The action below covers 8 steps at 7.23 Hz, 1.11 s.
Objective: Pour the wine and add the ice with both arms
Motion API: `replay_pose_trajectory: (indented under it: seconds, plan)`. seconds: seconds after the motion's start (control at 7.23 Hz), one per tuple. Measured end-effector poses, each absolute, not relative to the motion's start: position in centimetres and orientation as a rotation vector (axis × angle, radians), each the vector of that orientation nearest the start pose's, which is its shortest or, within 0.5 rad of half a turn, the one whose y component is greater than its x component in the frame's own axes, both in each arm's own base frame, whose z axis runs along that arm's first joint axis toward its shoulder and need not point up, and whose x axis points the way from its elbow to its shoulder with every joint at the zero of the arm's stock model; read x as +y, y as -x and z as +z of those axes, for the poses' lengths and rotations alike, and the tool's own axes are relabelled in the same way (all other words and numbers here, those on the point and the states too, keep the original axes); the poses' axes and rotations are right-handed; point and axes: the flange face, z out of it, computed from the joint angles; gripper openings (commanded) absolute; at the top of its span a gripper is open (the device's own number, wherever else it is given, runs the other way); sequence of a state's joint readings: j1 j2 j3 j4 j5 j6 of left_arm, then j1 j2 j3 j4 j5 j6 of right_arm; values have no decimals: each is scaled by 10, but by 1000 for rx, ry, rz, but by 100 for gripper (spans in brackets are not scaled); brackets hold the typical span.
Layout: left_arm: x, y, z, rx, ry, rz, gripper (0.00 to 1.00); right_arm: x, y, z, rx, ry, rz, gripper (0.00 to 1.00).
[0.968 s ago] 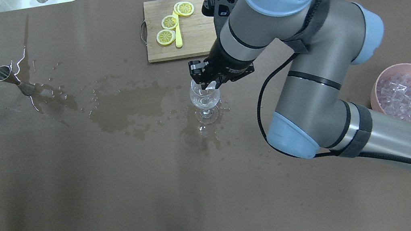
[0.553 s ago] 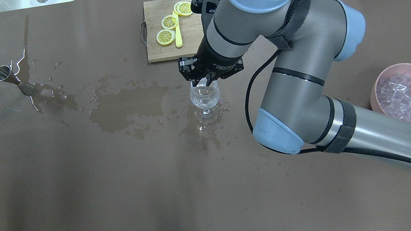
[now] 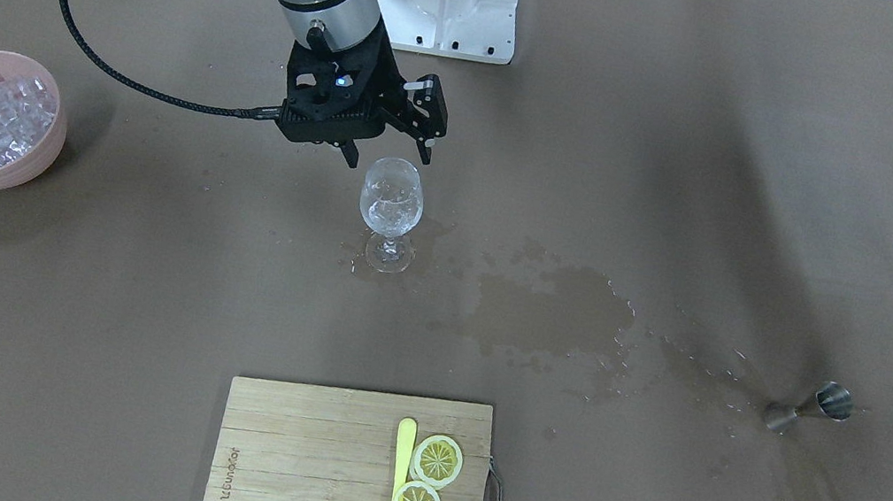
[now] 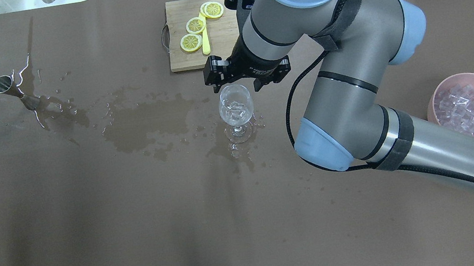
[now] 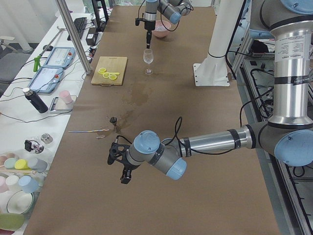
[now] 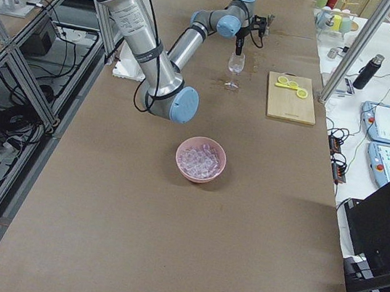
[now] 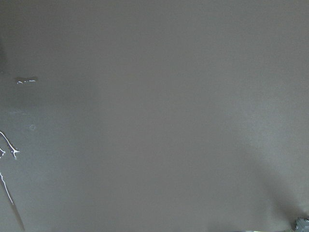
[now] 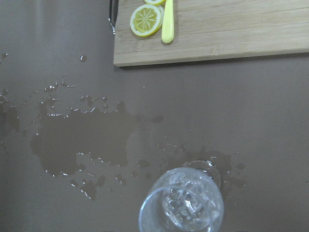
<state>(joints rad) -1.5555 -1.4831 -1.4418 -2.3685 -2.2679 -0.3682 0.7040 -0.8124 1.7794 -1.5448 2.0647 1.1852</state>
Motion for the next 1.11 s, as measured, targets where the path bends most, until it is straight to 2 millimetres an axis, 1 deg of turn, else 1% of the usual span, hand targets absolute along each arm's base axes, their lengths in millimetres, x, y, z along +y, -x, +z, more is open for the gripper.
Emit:
replay_pose_trajectory:
  seconds: [0.14,0.28,0.42,0.83,0.97,1.11]
  plan:
    - [-472,62,680,770,-415,-128,97,-490,409,137,-1052,-111,50,94]
    - [-471,62,681,770,-413,-129,97,-499,371,176,-1030,-117,32,100]
    - [-470,62,683,769,-409,-132,97,-511,319,229,-996,-133,-28,100]
    - [-464,62,690,767,-392,-138,98,-543,138,411,-854,-211,-233,100]
    - [-461,62,692,768,-384,-141,98,-550,82,473,-824,-214,-282,100]
    - [-459,62,694,771,-374,-144,98,-551,33,530,-810,-206,-309,100]
